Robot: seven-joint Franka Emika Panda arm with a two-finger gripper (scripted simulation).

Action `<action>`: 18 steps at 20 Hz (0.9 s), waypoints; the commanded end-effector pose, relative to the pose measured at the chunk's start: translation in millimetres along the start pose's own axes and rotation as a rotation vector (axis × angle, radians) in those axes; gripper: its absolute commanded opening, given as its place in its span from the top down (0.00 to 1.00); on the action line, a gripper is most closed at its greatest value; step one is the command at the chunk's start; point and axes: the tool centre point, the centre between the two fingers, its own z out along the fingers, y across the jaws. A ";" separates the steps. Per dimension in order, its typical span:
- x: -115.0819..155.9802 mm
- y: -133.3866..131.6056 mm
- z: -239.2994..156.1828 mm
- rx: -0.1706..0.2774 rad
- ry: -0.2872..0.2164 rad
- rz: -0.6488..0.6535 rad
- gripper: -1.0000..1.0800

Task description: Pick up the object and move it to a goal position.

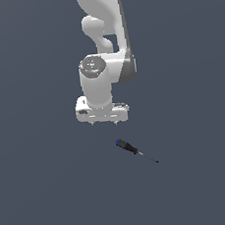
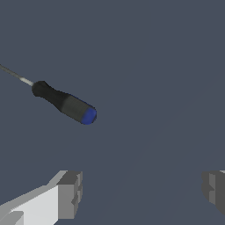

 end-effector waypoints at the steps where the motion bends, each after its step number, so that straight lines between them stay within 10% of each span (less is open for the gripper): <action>1: 0.0 0.0 0.0 0.000 0.000 0.000 0.04; 18: 2.1 -32.1 5.8 -0.004 -0.009 -0.098 0.04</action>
